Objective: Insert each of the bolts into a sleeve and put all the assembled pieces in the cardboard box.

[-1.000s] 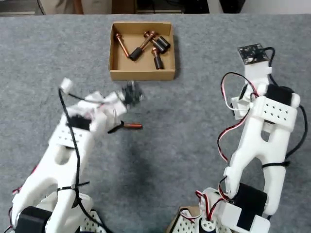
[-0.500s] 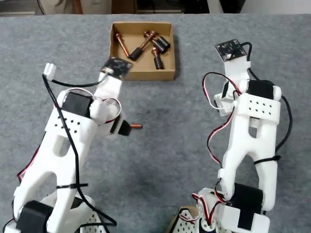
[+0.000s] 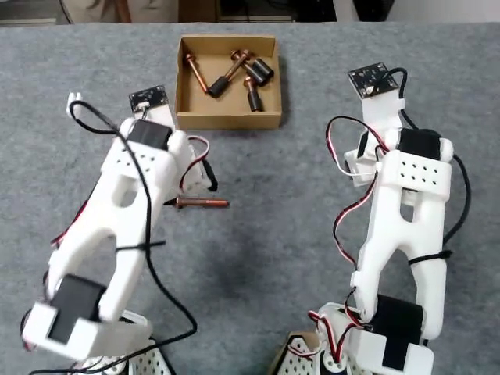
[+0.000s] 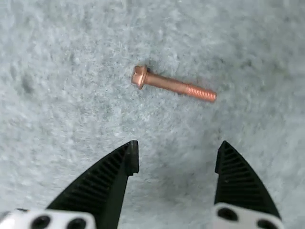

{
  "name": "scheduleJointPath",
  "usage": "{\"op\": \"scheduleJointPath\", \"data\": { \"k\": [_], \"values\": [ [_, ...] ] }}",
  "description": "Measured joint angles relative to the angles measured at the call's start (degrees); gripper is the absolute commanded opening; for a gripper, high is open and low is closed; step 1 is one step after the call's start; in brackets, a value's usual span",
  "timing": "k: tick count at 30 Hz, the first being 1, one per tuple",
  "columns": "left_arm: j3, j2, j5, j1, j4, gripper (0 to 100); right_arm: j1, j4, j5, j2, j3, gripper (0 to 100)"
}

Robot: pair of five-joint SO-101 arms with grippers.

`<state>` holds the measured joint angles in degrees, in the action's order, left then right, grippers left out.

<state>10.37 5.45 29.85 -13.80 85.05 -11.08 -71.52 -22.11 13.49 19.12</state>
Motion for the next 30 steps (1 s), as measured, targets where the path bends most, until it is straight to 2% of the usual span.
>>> {"op": "scheduleJointPath", "data": {
  "k": [8, 25, 30],
  "values": [
    [-2.9, -9.9, 11.2, 0.0, -0.7, 20, 0.0, 0.0, 0.0, 0.0, 0.0, 0.2],
    [-2.9, -17.8, 14.9, 0.5, -7.9, 20, 0.0, 0.0, 0.0, 0.0, 0.0, 0.2],
    [-0.5, -21.5, 15.0, 0.5, -13.7, 20, 0.0, 0.0, 0.0, 0.0, 0.0, 0.2]
  ]
}}
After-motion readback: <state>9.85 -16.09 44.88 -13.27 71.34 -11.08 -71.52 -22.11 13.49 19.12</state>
